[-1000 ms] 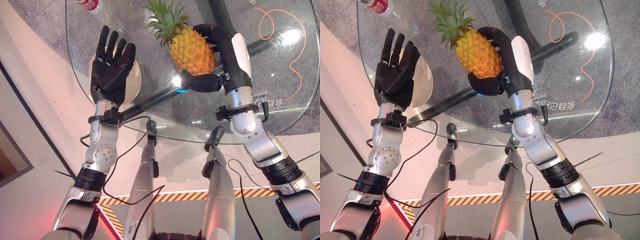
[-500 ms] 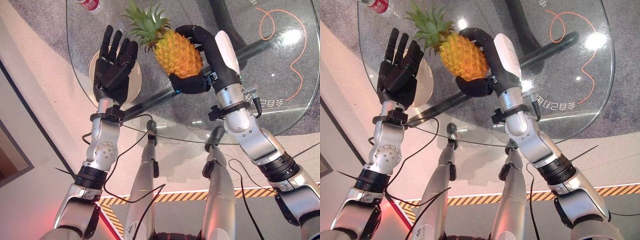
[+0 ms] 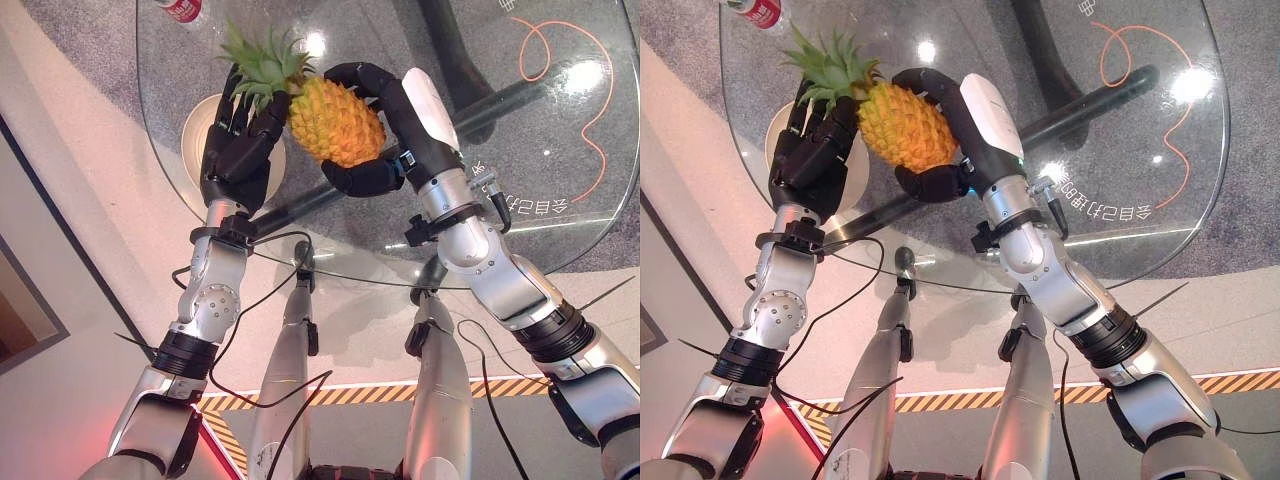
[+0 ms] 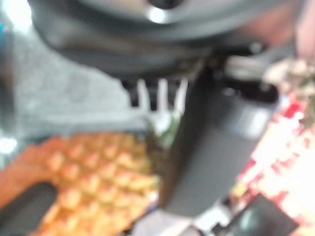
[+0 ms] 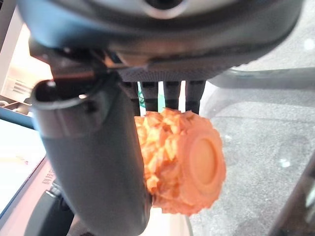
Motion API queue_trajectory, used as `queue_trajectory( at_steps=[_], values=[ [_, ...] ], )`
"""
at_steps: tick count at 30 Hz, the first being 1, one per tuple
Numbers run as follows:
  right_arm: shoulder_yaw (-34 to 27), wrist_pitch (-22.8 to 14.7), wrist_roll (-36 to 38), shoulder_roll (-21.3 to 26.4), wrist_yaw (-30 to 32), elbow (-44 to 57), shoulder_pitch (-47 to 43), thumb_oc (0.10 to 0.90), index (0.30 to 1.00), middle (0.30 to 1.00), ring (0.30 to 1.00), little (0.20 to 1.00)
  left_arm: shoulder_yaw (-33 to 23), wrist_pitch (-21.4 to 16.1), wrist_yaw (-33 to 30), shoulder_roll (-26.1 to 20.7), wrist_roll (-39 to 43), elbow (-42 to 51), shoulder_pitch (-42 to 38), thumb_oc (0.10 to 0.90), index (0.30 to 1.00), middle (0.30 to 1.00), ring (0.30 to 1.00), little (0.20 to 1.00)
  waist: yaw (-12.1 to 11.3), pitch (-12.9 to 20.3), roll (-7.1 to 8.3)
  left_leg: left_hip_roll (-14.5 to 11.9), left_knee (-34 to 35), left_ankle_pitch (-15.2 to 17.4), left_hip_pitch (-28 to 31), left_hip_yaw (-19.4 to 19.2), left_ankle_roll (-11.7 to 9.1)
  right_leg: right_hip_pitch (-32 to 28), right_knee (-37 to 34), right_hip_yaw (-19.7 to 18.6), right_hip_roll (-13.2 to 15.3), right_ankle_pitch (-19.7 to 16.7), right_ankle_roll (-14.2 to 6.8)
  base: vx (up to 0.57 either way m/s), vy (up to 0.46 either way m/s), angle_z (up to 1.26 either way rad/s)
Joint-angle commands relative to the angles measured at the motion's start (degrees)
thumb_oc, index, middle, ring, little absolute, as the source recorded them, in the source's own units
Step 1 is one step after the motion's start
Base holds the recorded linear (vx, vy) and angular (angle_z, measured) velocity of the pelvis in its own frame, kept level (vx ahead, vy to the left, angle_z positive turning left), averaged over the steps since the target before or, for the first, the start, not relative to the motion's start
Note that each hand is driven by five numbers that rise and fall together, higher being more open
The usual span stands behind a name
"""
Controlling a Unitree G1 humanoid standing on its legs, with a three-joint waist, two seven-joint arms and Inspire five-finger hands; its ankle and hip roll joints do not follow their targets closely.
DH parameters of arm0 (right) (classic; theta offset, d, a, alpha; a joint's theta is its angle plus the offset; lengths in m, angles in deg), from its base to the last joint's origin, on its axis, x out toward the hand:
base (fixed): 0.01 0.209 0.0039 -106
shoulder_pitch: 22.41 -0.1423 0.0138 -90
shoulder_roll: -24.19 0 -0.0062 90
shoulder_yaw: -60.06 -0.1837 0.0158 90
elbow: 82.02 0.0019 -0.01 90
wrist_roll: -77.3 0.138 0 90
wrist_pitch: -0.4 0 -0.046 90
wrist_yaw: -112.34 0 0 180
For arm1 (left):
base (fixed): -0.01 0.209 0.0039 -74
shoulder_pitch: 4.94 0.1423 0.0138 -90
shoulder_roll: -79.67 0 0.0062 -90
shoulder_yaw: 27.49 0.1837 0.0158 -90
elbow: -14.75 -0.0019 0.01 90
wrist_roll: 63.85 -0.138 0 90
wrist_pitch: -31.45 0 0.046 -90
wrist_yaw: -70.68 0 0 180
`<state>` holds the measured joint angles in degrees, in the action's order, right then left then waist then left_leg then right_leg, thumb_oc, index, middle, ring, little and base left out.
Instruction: Pick up the fruit to the plate
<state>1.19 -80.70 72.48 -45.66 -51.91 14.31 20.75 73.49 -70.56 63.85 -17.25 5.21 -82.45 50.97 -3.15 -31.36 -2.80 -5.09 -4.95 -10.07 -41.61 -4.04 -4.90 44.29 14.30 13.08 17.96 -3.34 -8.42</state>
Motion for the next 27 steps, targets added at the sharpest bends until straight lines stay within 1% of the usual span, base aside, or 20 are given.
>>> queue_trajectory(
  at_steps=[1,5,13,21,27],
  values=[
    [0.9,-4.5,-0.2,0.8,0.1,13.8,-8.9,0.1,0.3,0.3,0.3,0.2,0.9,-2.9,4.0,0.8,0.8,9.3,-4.8,0.8,0.9,0.9,0.9,0.9,-0.3,1.6,-2.02,-3.2,-1.3,1.8,2.5,0.6,-2.5,-3.0,-3.7,-1.6,2.9,-5.2,-4.9,0.0,0.0,0.0],
    [1.1,-4.4,-0.1,0.7,-0.1,14.2,-8.9,0.1,0.3,0.3,0.3,0.2,1.3,-3.2,4.3,0.9,0.7,9.8,-4.8,0.8,0.9,0.9,0.9,0.9,-0.4,1.6,-1.97,-3.2,-1.3,1.8,2.5,0.6,-2.5,-3.2,-3.8,-1.5,2.9,-5.3,-4.9,0.0,0.0,0.0],
    [2.3,-4.1,0.0,0.0,-1.1,14.7,-9.4,0.1,0.3,0.3,0.3,0.2,1.7,-2.8,6.2,1.7,5.2,10.3,-5.1,0.8,0.9,0.9,0.9,0.9,-0.4,1.6,-1.79,-3.2,-1.3,1.8,2.6,0.7,-2.5,-3.3,-3.7,-1.4,2.9,-5.2,-4.8,0.0,0.0,0.0],
    [3.0,-3.6,0.5,0.0,-2.3,15.2,-10.2,0.1,0.3,0.3,0.3,0.2,2.0,-3.7,6.5,1.7,4.9,10.6,-5.5,0.8,0.9,0.9,0.9,0.9,-0.6,1.6,-1.64,-3.1,-1.3,1.8,2.4,0.9,-2.4,-3.3,-3.8,-1.2,2.9,-5.3,-4.8,0.0,0.0,0.0],
    [3.7,-4.4,0.6,0.2,-3.1,14.8,-10.6,0.1,0.3,0.3,0.3,0.2,2.1,-4.1,8.2,1.8,5.1,10.1,-5.7,0.8,0.9,0.9,0.9,0.9,-0.6,1.6,-1.6,-3.0,-1.2,1.7,2.6,0.9,-2.5,-3.6,-4.0,-1.2,3.0,-5.4,-4.8,0.0,0.0,0.0]
  ],
)
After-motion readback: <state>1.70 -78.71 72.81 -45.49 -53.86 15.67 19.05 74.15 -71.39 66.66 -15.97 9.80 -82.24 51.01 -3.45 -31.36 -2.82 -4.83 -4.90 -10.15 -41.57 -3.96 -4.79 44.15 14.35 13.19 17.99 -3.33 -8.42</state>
